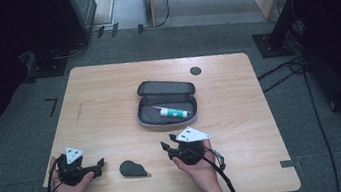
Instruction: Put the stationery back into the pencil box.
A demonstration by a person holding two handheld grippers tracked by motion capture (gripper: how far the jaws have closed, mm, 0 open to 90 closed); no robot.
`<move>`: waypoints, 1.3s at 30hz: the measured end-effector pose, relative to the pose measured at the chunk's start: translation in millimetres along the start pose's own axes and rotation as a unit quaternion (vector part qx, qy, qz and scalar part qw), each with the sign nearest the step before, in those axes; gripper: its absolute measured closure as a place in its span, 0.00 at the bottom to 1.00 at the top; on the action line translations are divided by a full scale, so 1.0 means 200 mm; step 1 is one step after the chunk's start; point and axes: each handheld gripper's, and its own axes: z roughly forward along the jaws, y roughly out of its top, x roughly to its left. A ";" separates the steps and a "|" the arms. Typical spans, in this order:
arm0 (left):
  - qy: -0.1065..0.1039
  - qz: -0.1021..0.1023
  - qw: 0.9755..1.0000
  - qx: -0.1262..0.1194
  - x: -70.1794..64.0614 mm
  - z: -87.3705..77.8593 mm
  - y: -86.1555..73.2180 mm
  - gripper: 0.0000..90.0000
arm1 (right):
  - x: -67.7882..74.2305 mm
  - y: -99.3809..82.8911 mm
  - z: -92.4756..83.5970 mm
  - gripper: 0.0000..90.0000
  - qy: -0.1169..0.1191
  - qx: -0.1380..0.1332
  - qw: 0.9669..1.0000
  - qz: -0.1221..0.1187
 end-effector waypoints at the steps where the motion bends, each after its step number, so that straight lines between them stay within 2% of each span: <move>1: 0.003 0.001 1.000 -0.009 0.00 -0.01 0.00 0.15 | 0.01 -0.01 0.00 0.63 0.001 0.002 1.000 -0.001; 3: -0.002 0.008 1.000 -0.016 -0.01 -0.03 0.00 0.19 | 0.03 -0.02 -0.01 0.64 0.006 0.004 1.000 -0.002; 5: -0.005 0.014 1.000 -0.021 -0.02 -0.04 0.00 0.27 | 0.05 -0.04 -0.01 0.64 0.015 0.004 1.000 -0.004; 7: -0.013 0.013 0.999 -0.031 -0.04 -0.06 0.00 0.33 | 0.08 -0.06 -0.01 0.64 0.021 0.007 1.000 -0.009; 9: -0.034 0.009 0.998 -0.045 -0.05 -0.09 0.01 0.38 | 0.10 -0.07 0.00 0.63 0.032 0.010 0.999 -0.013; 11: -0.054 0.003 0.997 -0.051 -0.07 -0.10 0.02 0.49 | 0.13 -0.09 0.00 0.63 0.042 0.016 0.999 -0.011; 13: -0.083 0.007 0.995 -0.045 -0.09 -0.11 0.02 0.55 | 0.15 -0.10 0.01 0.63 0.051 0.022 0.998 -0.012; 16: -0.113 0.015 0.993 -0.039 -0.12 -0.10 0.02 0.61 | 0.18 -0.12 0.02 0.63 0.064 0.025 0.998 -0.012; 18: -0.125 0.015 0.991 -0.038 -0.14 -0.09 0.02 0.63 | 0.21 -0.12 0.03 0.63 0.074 0.033 0.997 -0.020; 22: -0.135 0.026 0.990 -0.035 -0.18 -0.08 0.02 0.64 | 0.25 -0.13 0.04 0.63 0.088 0.040 0.995 -0.023; 25: -0.153 0.029 0.987 -0.031 -0.20 -0.08 0.02 0.64 | 0.27 -0.14 0.06 0.64 0.094 0.050 0.994 -0.027; 28: -0.158 0.029 0.986 -0.031 -0.21 -0.07 0.02 0.64 | 0.29 -0.16 0.08 0.68 0.104 0.062 0.992 -0.039; 35: -0.163 0.029 0.986 -0.031 -0.22 -0.07 0.01 0.63 | 0.33 -0.18 0.11 0.77 0.103 0.082 0.990 -0.058; 37: -0.166 0.029 0.985 -0.031 -0.23 -0.06 0.01 0.63 | 0.33 -0.18 0.11 0.79 0.100 0.080 0.989 -0.067; 39: -0.174 0.026 0.984 -0.031 -0.23 -0.06 0.01 0.63 | 0.34 -0.18 0.12 0.81 0.094 0.086 0.989 -0.072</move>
